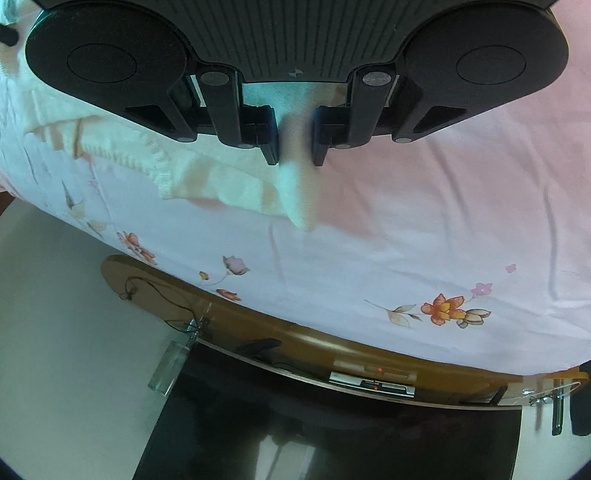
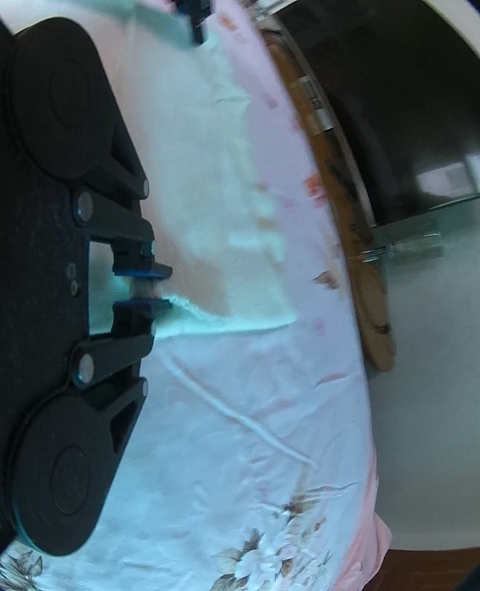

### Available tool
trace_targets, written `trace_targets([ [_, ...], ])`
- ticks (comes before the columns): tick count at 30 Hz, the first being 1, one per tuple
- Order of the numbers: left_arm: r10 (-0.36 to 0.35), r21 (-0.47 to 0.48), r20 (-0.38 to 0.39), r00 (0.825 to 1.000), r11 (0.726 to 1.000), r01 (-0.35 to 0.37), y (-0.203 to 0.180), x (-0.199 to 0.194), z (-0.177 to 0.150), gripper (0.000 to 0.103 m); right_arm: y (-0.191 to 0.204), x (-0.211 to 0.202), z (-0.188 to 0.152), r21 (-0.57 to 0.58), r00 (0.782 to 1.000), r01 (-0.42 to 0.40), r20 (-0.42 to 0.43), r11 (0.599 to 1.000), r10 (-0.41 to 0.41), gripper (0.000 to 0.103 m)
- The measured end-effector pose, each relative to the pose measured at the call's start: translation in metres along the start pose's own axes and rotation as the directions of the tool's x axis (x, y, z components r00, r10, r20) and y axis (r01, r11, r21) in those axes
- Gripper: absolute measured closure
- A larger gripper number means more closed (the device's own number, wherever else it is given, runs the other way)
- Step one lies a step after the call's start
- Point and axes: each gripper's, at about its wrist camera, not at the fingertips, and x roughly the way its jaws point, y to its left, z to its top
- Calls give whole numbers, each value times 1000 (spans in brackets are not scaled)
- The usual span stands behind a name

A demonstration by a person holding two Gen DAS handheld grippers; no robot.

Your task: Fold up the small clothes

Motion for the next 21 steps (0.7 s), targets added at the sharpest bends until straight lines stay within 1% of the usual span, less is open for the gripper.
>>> trace_targets([
  [1, 1, 9, 2, 1000, 1000, -1, 0, -1, 0, 84, 1, -2, 2, -3, 1000, 3, -1, 1000, -3, 93],
  [3, 2, 27, 4, 1000, 1000, -2, -2, -3, 1, 84, 3, -10, 6, -13, 999, 30, 29, 999, -29, 85],
  [4, 3, 19, 1, 1000, 1000, -3, -2, -4, 2, 80, 2, -14, 8, -11, 997, 52, 57, 999, -51, 77],
  [5, 3, 1, -11, 1000, 1000, -3, -1, -3, 3, 73, 0, -16, 11, -3, 996, 54, 75, 999, -53, 75],
  [7, -15, -30, -5, 1000, 999, 15, 0, -2, 6, 23, -2, -10, 17, 8, 997, 46, 64, 999, -47, 75],
  [8, 2, -28, 11, 1000, 1000, -2, -3, -2, 6, 17, -1, -4, 20, 4, 997, 48, 61, 999, -48, 75],
  [9, 24, -10, 31, 999, 1000, -24, -7, -2, 7, 16, 2, 3, 22, -10, 996, 56, 63, 998, -55, 75],
  [10, 22, 12, 35, 999, 1000, -22, -10, 0, 6, 20, 4, 9, 23, -24, 996, 69, 61, 997, -67, 76],
  [11, 18, 28, 25, 1000, 999, -19, -12, 4, 6, 31, 6, 17, 24, -37, 996, 80, 47, 996, -78, 76],
  [12, 40, 42, 14, 999, 998, -41, -12, 9, 4, 55, 8, 25, 23, -59, 996, 89, 26, 994, -88, 80],
  [13, 67, 60, 38, 997, 996, -69, -12, 9, 3, 59, 11, 29, 21, -85, 994, 107, 35, 991, -105, 80],
  [14, 58, 56, 40, 997, 997, -60, -10, 10, 3, 59, 12, 30, 20, -99, 992, 121, 49, 988, -117, 80],
  [17, 44, 49, 33, 998, 998, -46, -8, 6, 9, 59, 8, 28, 27, -46, 992, 110, 69, 993, -107, 79],
  [18, 49, 49, 38, 998, 997, -51, -8, 4, 10, 59, 7, 28, 30, -37, 991, 106, 81, 994, -103, 78],
  [19, 64, 52, 48, 997, 996, -66, -9, 1, 10, 56, 7, 30, 33, -36, 991, 103, 88, 994, -100, 76],
  [20, 78, 58, 59, 995, 995, -82, -10, -1, 10, 49, 8, 34, 36, -37, 992, 99, 85, 994, -96, 76],
  [21, 99, 66, 58, 993, 992, -103, -10, 0, 8, 33, 9, 37, 39, -38, 993, 91, 80, 995, -88, 76],
])
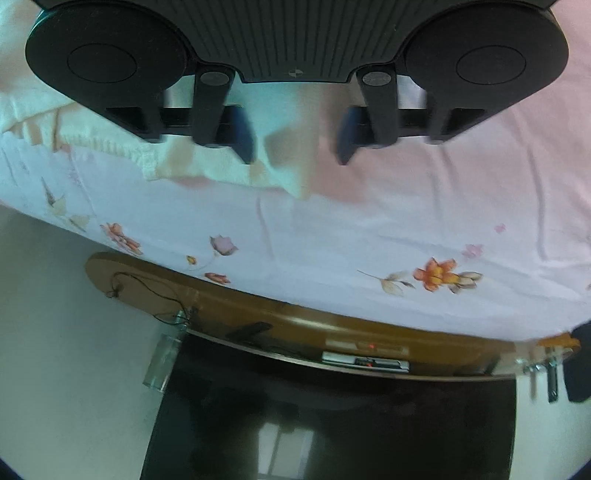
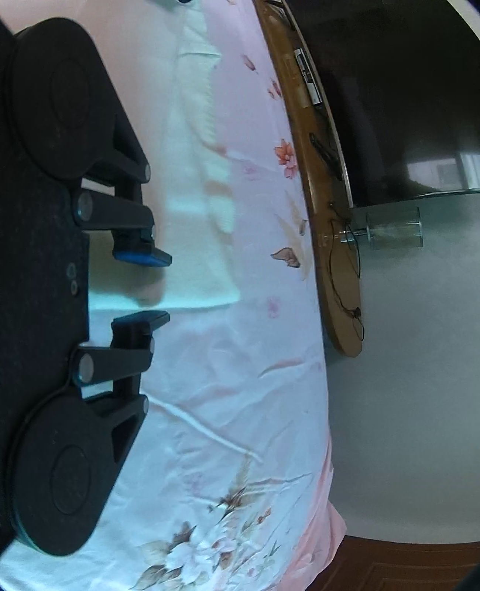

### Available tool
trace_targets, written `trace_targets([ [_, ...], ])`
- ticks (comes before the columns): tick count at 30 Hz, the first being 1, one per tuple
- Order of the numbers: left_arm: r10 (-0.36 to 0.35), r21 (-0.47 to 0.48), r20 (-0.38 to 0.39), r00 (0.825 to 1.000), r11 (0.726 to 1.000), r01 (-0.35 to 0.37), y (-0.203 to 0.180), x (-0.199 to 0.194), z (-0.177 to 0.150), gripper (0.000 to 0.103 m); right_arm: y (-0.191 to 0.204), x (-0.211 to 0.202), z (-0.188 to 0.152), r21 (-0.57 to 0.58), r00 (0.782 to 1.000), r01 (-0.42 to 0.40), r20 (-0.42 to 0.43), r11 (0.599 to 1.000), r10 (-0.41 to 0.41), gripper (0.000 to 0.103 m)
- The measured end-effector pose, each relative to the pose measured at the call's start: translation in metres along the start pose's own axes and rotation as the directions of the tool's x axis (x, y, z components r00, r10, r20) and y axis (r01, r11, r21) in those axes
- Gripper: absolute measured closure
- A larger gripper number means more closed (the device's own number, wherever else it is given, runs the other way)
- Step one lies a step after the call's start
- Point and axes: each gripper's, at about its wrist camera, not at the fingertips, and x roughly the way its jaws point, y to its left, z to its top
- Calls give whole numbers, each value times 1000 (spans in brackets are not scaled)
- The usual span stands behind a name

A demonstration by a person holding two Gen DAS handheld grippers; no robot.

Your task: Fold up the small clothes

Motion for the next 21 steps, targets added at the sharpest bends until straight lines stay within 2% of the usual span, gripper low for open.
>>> trace_targets([
  [2, 49, 46, -36, 998, 998, -48, -1, 7, -6, 32, 3, 2, -2, -13, 1000, -6, -3, 1000, 6, 74],
  [3, 51, 75, -16, 999, 996, -50, -2, 4, -9, 32, 6, 4, -7, -48, 1000, 6, -14, 999, -7, 74],
  [5, 51, 63, -28, 998, 997, -49, -1, -6, -10, 32, 6, 5, -12, -82, 999, 32, -9, 996, -33, 74],
  [7, 22, 34, -7, 1000, 999, -21, -1, -29, -14, 32, -1, -6, -9, -36, 1000, 16, -9, 999, -16, 75],
  [9, -14, 58, 23, 1000, 998, 13, -9, -52, -22, 32, 1, -24, -9, -42, 1000, -12, 19, 999, 12, 73],
  [11, -60, 111, 33, 998, 992, 56, -29, -71, -30, 32, 9, -38, -10, -43, 998, -57, 29, 997, 58, 73],
  [15, -141, 238, -15, 990, 961, 141, -80, -78, -50, 32, 49, -46, -19, -103, 988, -151, 4, 983, 152, 74],
  [18, -88, 248, -74, 993, 963, 104, -90, -60, -66, 32, 78, -36, -31, -174, 978, -205, -64, 963, 196, 79],
  [19, -86, 245, -52, 995, 965, 97, -86, -61, -70, 32, 81, -33, -35, -207, 982, -187, -79, 960, 174, 79],
  [21, -69, 251, -42, 997, 965, 77, -74, -69, -73, 32, 71, -33, -42, -229, 988, -152, -56, 961, 143, 79],
])
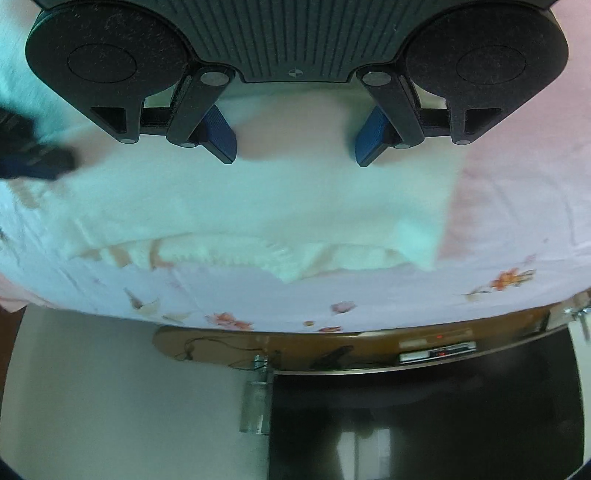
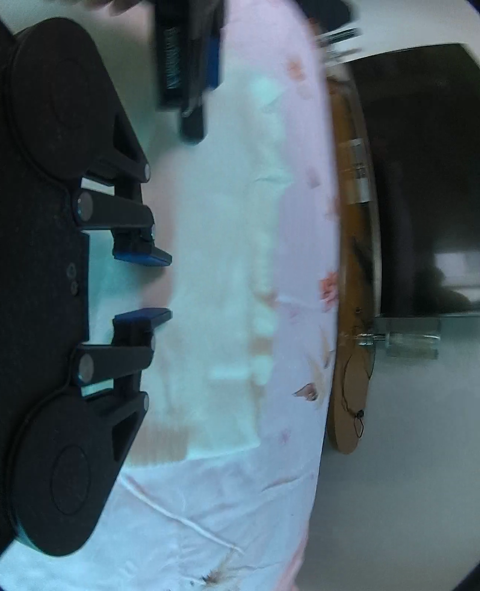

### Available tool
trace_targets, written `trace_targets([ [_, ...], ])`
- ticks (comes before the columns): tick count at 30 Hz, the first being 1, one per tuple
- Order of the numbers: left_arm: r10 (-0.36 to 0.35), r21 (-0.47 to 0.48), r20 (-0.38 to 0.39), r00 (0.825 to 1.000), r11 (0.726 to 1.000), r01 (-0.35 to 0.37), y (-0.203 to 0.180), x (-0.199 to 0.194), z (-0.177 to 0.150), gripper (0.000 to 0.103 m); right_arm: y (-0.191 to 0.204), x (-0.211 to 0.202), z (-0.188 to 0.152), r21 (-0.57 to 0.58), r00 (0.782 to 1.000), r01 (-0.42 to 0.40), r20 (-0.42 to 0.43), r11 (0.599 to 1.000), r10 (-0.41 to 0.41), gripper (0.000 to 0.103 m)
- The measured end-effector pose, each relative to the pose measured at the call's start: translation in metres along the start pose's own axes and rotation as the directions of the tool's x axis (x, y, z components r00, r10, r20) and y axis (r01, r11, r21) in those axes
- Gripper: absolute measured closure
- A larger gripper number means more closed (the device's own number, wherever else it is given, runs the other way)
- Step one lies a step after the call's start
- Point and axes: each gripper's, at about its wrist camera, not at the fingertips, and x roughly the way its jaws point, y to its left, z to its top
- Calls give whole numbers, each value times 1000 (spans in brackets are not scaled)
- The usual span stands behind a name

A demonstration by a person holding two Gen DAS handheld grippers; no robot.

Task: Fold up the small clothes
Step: 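Smooth the folded sweater flat with both tools open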

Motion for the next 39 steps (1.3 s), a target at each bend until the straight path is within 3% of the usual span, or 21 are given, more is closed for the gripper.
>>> trace_targets([
  [4, 45, -79, 10, 999, 996, -44, 18, -32, -11, 32, -38, -20, -8, 69, 998, 68, -9, 995, -67, 79],
  [6, 24, -107, 25, 999, 994, -21, 12, -51, -18, 32, -40, -40, -12, 98, 1000, 18, 18, 995, -20, 77],
  [10, -40, -66, 3, 999, 997, 40, -25, -64, -33, 32, 1, -59, -22, 15, 995, -97, 21, 995, 97, 76],
  [13, -22, -40, -50, 999, 999, 20, -38, -56, -48, 32, 31, -58, -36, -46, 986, -165, -24, 985, 164, 78],
  [16, 41, -26, -40, 998, 999, -42, -22, -61, -63, 32, 31, -54, -52, -102, 994, -108, -47, 989, 103, 77],
  [22, 79, -65, -57, 995, 994, -83, 19, -89, -83, 32, -22, -79, -71, -7, 998, 32, -50, 999, -32, 77],
  [25, 77, -79, -55, 996, 994, -81, 21, -103, -89, 32, -20, -95, -80, 0, 995, 87, -53, 996, -87, 74],
  [28, -3, -56, -32, 999, 998, 1, 6, -129, -98, 32, -8, -119, -90, 88, 999, 15, -30, 996, -13, 74],
  [32, -79, -26, -61, 995, 997, 77, -17, -147, -118, 32, 35, -147, -110, 50, 998, -54, -37, 997, 56, 75],
  [39, -49, 33, -59, 997, 998, 51, -30, -159, -143, 32, 73, -159, -129, -18, 996, -52, -69, 999, 50, 72],
])
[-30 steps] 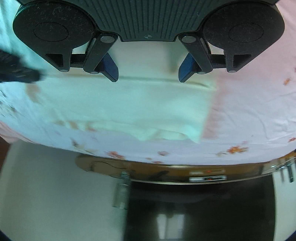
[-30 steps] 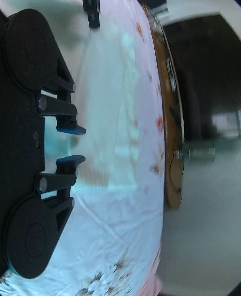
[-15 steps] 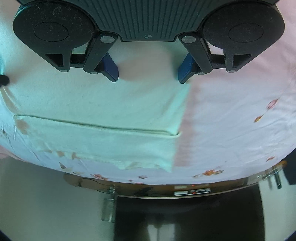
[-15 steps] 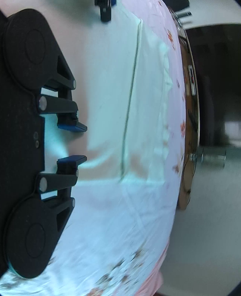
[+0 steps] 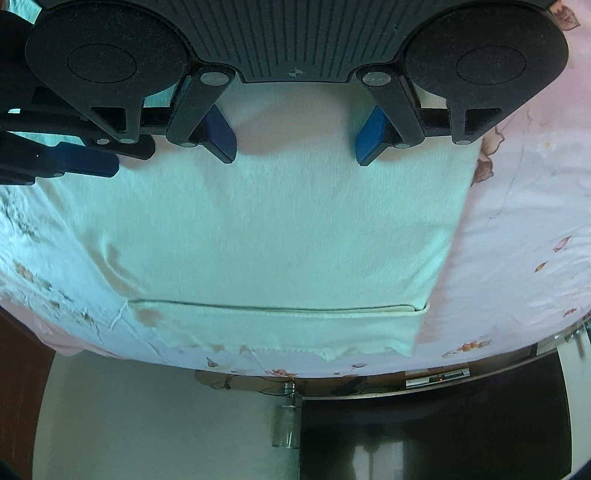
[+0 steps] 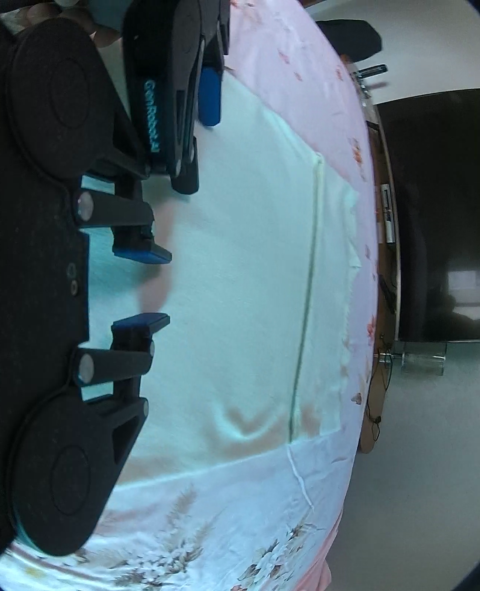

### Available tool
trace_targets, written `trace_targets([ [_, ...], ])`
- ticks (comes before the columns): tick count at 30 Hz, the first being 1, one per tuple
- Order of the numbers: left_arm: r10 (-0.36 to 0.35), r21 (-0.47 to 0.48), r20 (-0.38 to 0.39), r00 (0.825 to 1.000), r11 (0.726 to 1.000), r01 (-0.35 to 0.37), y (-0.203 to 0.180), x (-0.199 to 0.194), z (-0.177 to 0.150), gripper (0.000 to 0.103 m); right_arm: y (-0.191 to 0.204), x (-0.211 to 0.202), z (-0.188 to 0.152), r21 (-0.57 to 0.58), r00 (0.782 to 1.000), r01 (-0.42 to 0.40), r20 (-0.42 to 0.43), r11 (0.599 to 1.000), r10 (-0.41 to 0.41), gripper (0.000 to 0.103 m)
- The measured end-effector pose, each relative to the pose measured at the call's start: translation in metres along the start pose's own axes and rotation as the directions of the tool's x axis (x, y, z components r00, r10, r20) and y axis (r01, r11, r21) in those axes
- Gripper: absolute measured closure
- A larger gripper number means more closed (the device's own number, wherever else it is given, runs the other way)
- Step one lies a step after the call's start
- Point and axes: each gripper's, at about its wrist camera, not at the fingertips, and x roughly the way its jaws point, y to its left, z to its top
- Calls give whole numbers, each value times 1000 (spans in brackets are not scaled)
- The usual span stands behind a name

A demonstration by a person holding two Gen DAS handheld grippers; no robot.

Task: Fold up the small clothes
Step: 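Smooth the folded sweater flat with both tools open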

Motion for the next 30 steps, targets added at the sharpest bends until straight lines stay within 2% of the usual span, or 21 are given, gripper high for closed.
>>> trace_targets([
  [4, 15, -2, -1, 1000, 1000, -15, 5, -8, -6, 32, -2, 5, -3, -38, 999, 53, 4, 998, -53, 69],
  [11, 55, -17, 2, 999, 998, -55, 24, -23, -20, 32, -45, -13, -25, 34, 987, 158, -5, 987, -158, 65],
  [15, 81, -39, -13, 997, 996, -81, 33, -34, -25, 32, -53, -25, -33, 48, 983, 186, -11, 981, -185, 64],
  [18, 80, -52, -19, 997, 995, -81, 35, -48, -30, 32, -45, -42, -37, 70, 988, 150, 11, 986, -152, 64],
  [23, 37, -38, -6, 999, 999, -37, 30, -73, -41, 32, -13, -68, -43, 18, 996, 70, 45, 997, -71, 64],
  [30, -5, -2, -25, 1000, 1000, 5, 17, -88, -69, 32, 28, -81, -60, -25, 999, -21, 25, 999, 22, 64],
])
